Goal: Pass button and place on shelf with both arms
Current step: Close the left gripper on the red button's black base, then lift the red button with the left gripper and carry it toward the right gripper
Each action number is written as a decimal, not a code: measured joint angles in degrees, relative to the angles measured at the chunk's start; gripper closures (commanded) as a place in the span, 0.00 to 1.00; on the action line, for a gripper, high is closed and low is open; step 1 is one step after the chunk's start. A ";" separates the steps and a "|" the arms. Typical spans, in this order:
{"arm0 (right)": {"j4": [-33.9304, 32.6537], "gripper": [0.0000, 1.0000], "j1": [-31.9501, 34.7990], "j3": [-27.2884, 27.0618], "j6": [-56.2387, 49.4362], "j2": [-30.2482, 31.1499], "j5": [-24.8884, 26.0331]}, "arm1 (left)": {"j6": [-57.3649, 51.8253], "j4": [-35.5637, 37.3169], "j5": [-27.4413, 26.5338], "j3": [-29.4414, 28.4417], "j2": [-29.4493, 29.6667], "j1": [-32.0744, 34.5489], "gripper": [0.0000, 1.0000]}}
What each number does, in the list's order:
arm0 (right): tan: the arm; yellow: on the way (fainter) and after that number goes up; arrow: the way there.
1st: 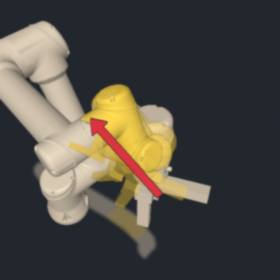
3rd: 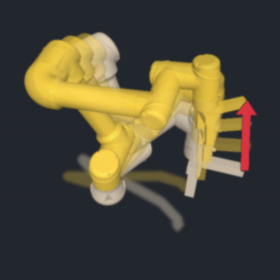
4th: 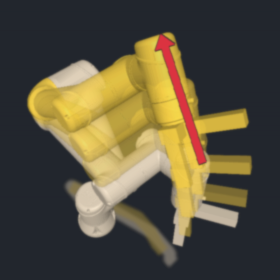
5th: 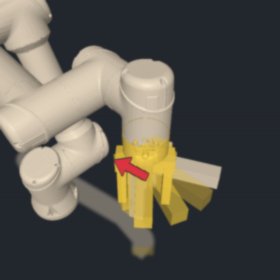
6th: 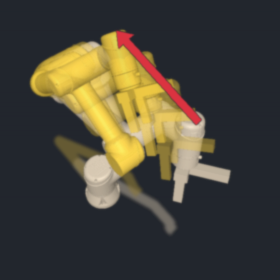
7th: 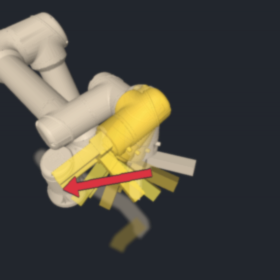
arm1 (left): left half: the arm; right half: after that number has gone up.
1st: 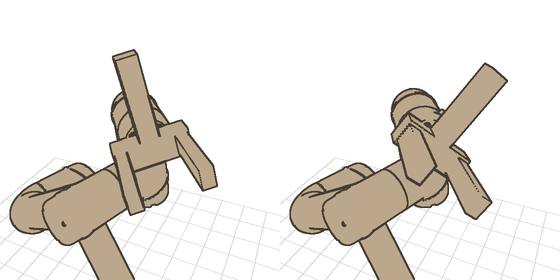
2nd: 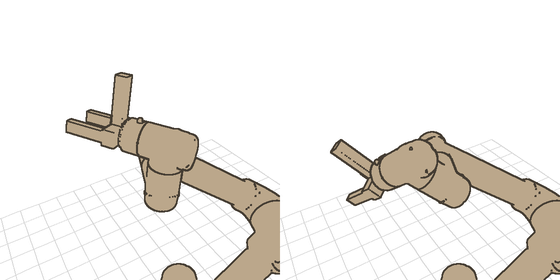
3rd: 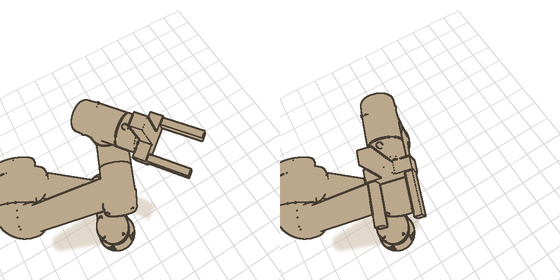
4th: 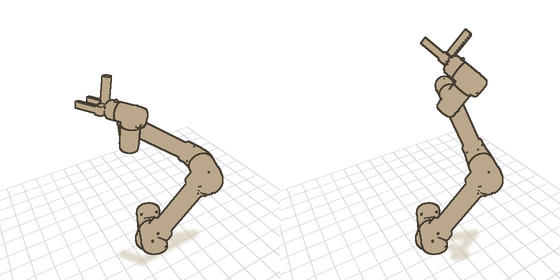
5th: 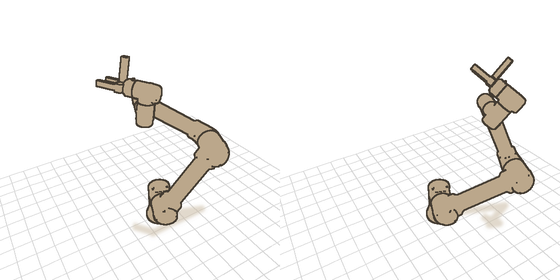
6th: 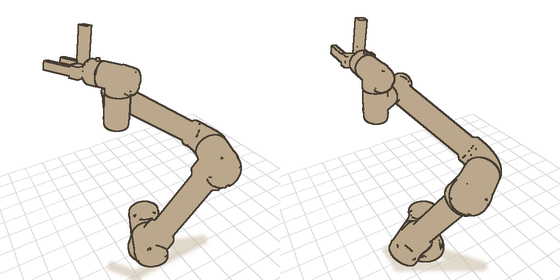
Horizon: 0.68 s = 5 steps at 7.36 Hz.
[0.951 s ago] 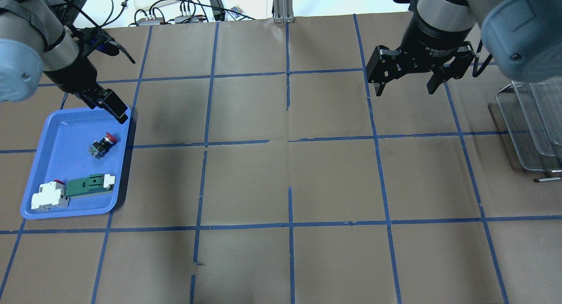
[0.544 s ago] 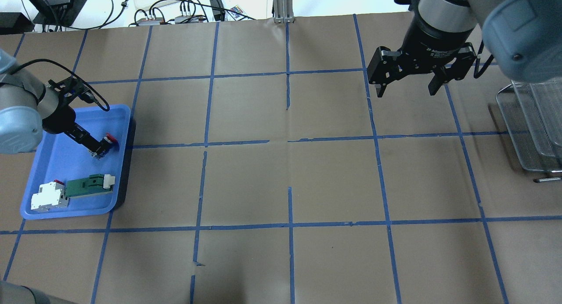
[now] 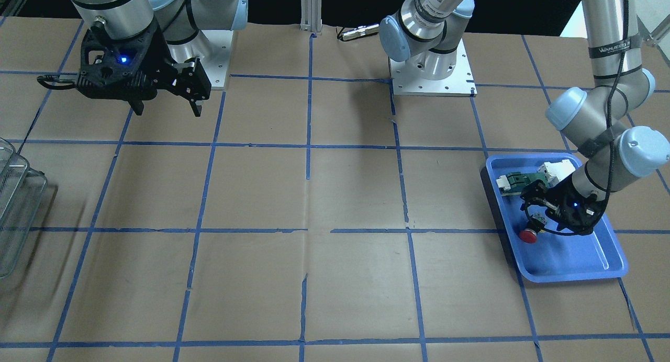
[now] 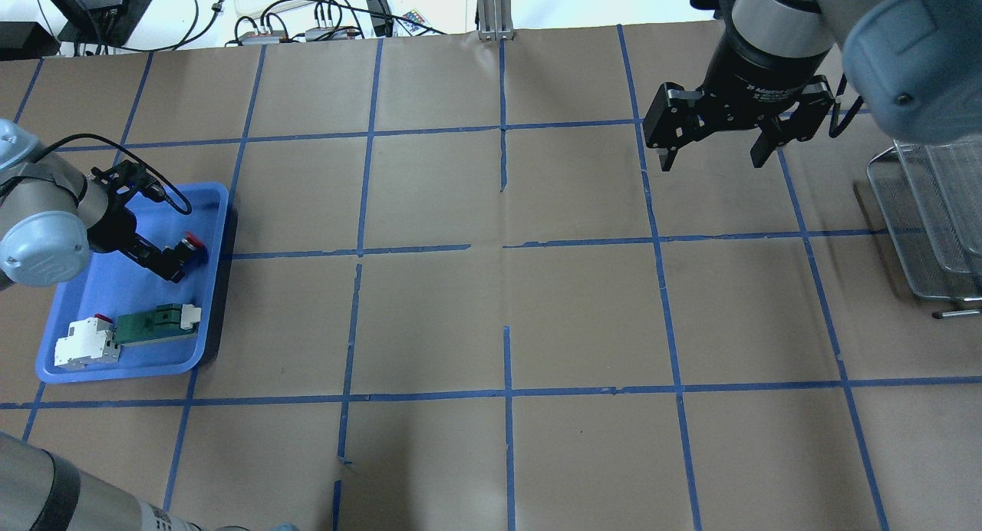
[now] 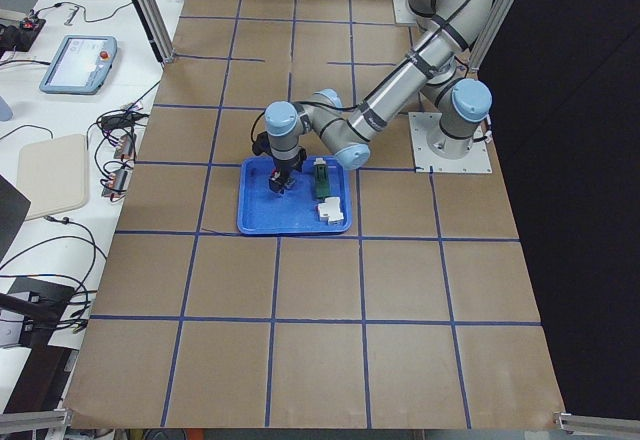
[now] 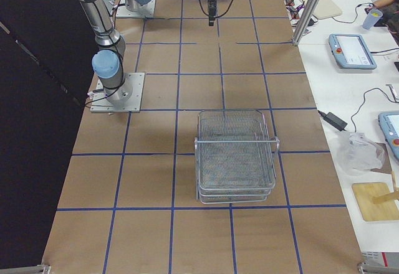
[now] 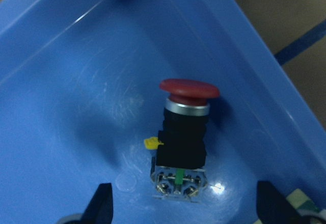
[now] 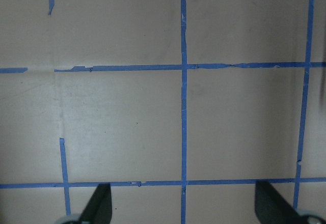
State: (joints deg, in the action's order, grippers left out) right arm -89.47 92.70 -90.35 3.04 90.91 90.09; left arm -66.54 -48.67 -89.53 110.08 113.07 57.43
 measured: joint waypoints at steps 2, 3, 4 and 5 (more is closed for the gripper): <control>-0.09 0.00 0.27 -0.03 0.41 0.03 -0.43 | -0.25 0.39 0.56 -0.05 0.48 0.11 1.00; -0.19 0.00 0.26 -0.06 0.42 0.01 -0.53 | -0.43 0.54 0.60 -0.14 0.44 0.20 1.00; -0.32 0.00 0.27 -0.08 0.37 0.00 -0.58 | -0.72 0.72 0.67 -0.46 0.26 0.33 1.00; -0.36 0.00 0.32 -0.09 0.52 0.00 -0.61 | -2.25 0.76 0.72 -1.40 -0.01 0.63 1.00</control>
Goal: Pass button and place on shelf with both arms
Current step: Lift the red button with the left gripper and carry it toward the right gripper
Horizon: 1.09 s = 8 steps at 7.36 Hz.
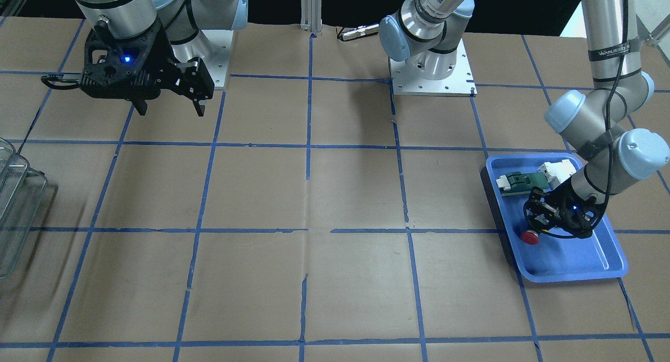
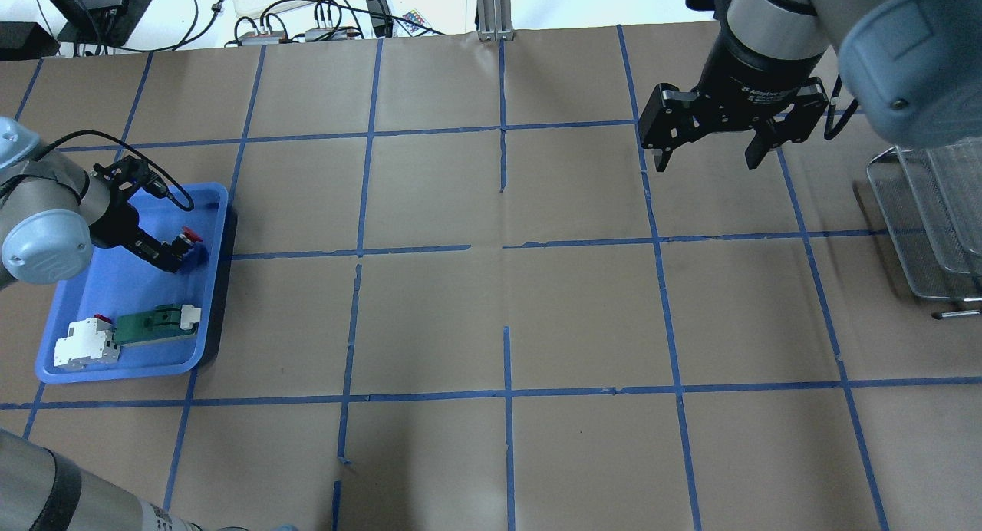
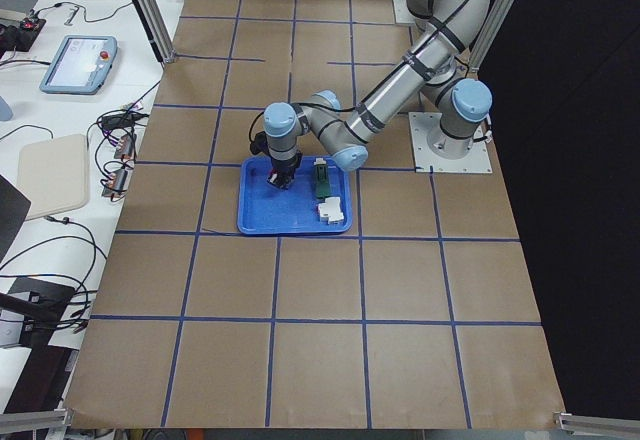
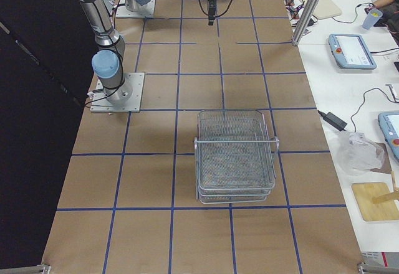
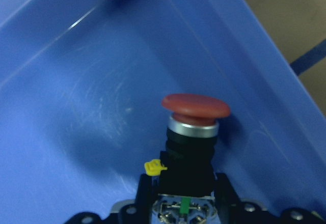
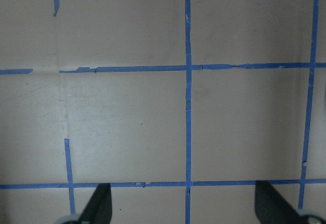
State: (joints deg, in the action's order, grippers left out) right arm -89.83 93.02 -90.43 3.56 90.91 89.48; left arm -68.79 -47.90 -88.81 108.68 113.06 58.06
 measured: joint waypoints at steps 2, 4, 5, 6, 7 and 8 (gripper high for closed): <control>-0.08 0.00 0.05 0.00 -0.18 0.00 0.04 | -5.66 -3.46 -0.04 -4.55 -1.42 3.04 1.00; -0.07 0.00 0.05 -0.01 -0.40 0.02 -0.10 | -8.32 -15.50 -0.11 -11.58 -3.94 10.36 1.00; -0.11 0.00 -0.05 0.00 -0.65 0.08 -0.26 | -8.61 -20.40 0.47 -14.52 -4.85 14.97 1.00; -0.19 0.00 -0.33 0.04 -1.65 0.26 -1.09 | -8.50 -23.59 1.77 -16.40 -5.48 19.52 1.00; -0.25 0.00 -0.55 0.06 -4.21 0.65 -2.57 | -8.43 -25.67 4.27 -17.49 -5.76 23.70 1.00; -0.33 0.00 -0.74 0.10 -8.68 0.92 -3.47 | -8.67 -27.04 8.66 -18.08 -5.63 27.11 1.00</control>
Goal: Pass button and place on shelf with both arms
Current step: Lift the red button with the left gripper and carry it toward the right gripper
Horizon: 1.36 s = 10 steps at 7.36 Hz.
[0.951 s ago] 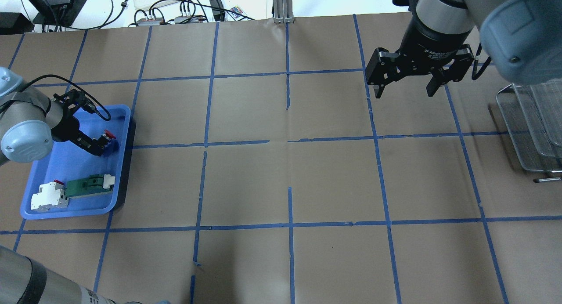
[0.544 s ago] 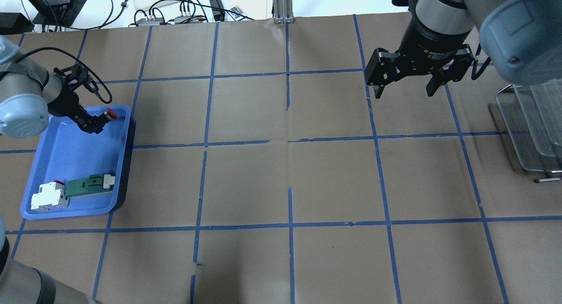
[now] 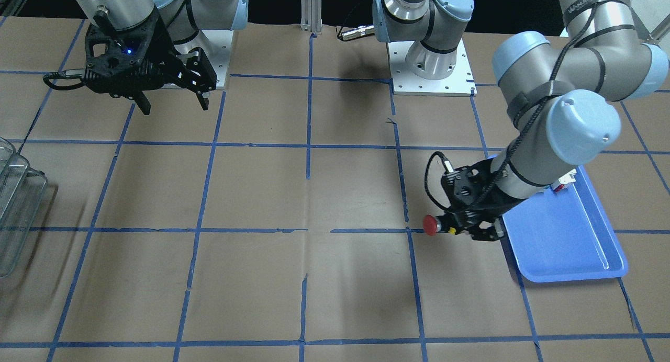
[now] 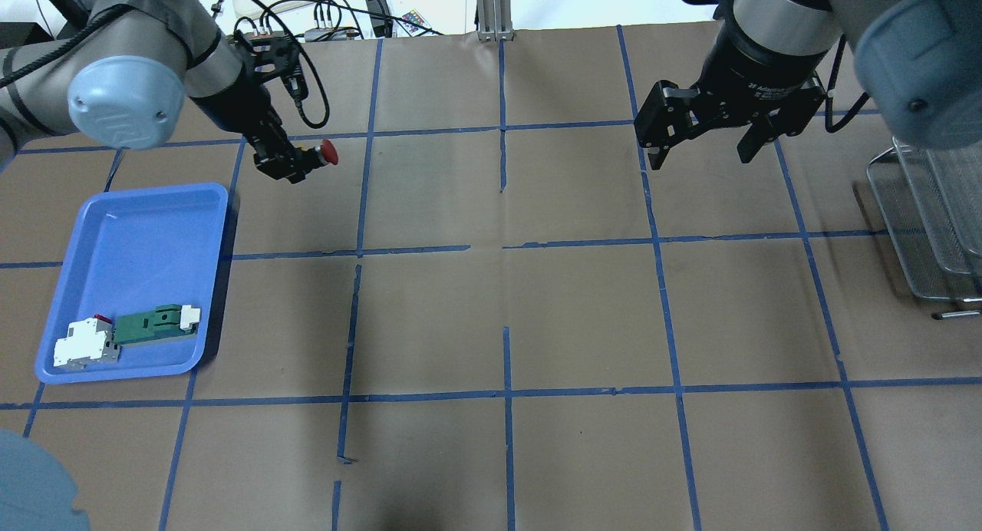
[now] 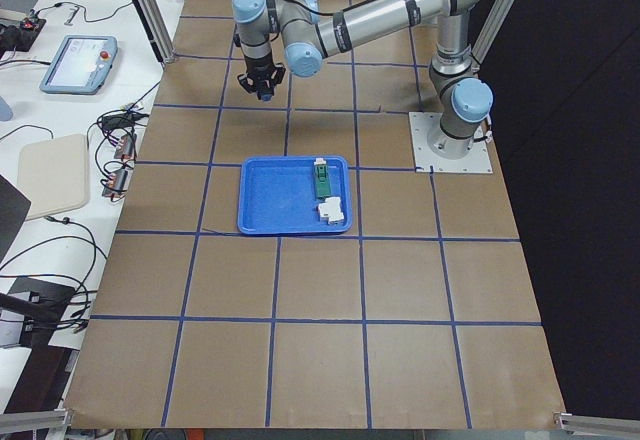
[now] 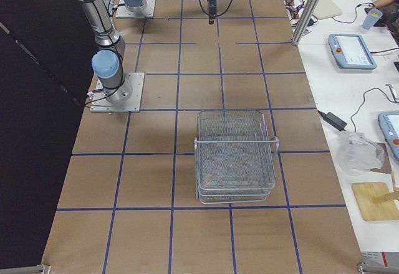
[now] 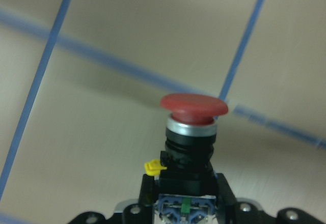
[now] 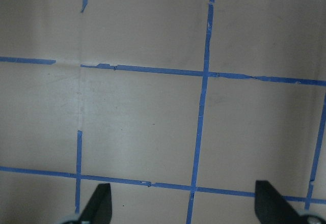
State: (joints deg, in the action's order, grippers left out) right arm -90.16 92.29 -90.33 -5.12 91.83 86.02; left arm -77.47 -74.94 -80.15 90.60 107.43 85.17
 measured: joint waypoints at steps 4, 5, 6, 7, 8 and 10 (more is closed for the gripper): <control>0.51 0.00 -2.45 0.12 -26.95 0.70 -1.93 | 1.66 -1.33 15.13 -2.53 1.31 11.46 1.00; 0.58 0.00 -5.06 0.10 -34.01 0.75 -4.22 | 3.70 -1.34 17.85 -3.18 1.28 13.83 1.00; 0.77 0.00 -7.62 0.08 -40.84 0.78 -7.49 | 6.31 -1.19 19.25 -4.13 1.13 16.64 1.00; 2.28 0.00 -9.16 0.15 -48.23 0.83 -11.70 | 9.36 -0.84 19.92 -5.31 1.03 19.52 1.00; 4.82 0.00 -9.83 0.32 -56.45 0.89 -16.15 | 11.99 -0.60 20.85 -6.50 1.04 21.61 1.00; 5.25 0.00 -10.39 0.36 -72.66 0.92 -19.35 | 13.21 0.45 25.73 -7.72 1.05 23.19 1.00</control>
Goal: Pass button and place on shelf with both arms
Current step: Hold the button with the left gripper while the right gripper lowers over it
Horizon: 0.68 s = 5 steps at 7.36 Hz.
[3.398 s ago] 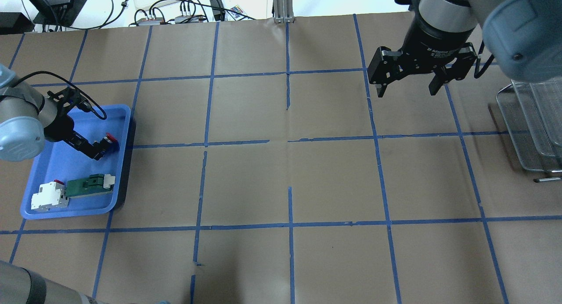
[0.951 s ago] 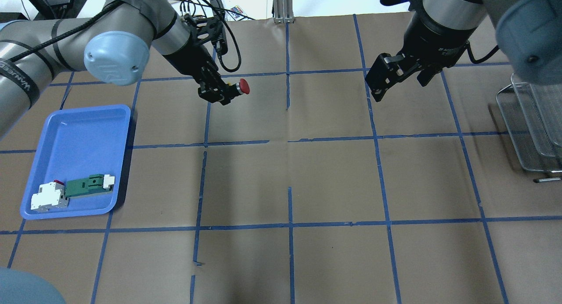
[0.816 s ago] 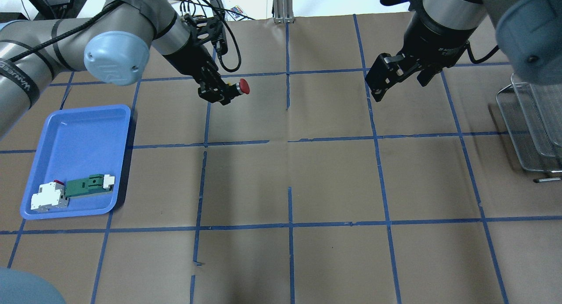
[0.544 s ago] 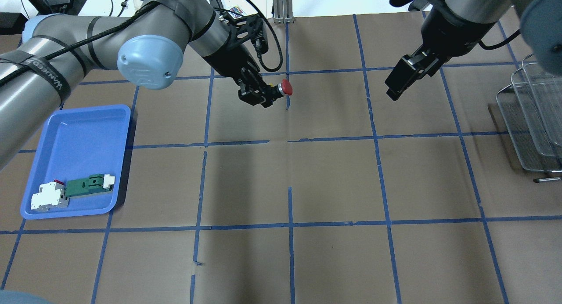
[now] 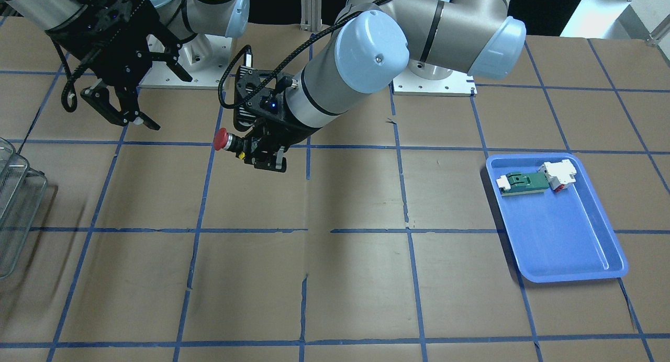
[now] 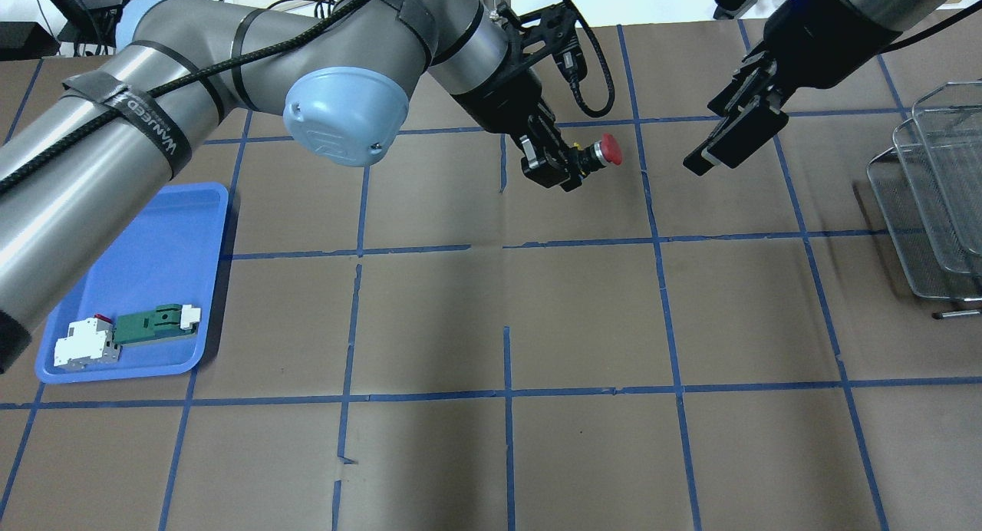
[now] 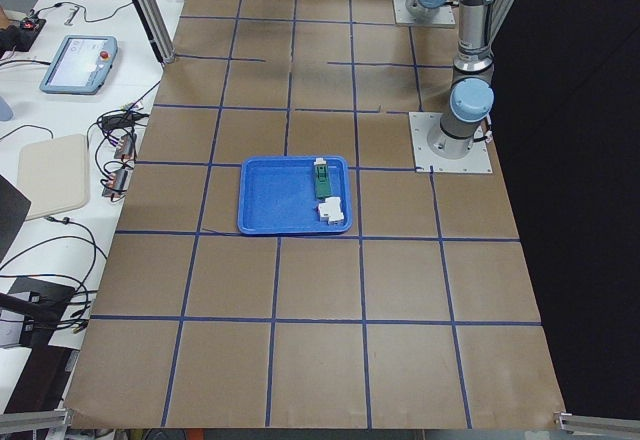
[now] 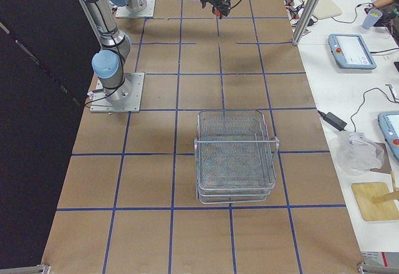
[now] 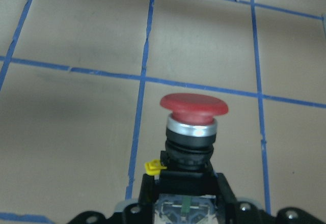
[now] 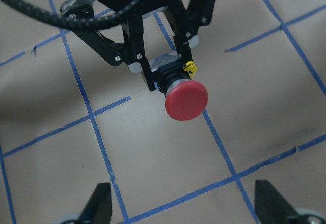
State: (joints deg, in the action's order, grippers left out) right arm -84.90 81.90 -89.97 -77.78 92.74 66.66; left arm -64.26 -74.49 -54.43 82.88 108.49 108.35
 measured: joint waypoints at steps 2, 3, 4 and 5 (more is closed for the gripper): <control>-0.16 0.00 -2.46 -0.29 -12.47 0.01 -0.59 | -0.35 1.61 3.71 -0.21 -0.41 1.27 1.00; -0.01 0.00 -3.55 -0.34 -15.32 0.15 -1.36 | -0.58 2.40 5.08 -0.22 -0.43 1.86 1.00; 0.09 0.00 -4.05 -0.36 -17.80 0.67 -3.08 | -0.63 3.06 6.79 -0.18 -0.43 2.22 1.00; 0.47 0.00 -4.27 -0.47 -19.14 1.77 -5.27 | -0.64 3.40 8.15 -0.05 -0.41 2.38 1.00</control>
State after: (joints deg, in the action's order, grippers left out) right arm -84.43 77.63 -90.44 -96.91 94.51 61.39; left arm -64.90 -71.08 -46.28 82.83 108.08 110.74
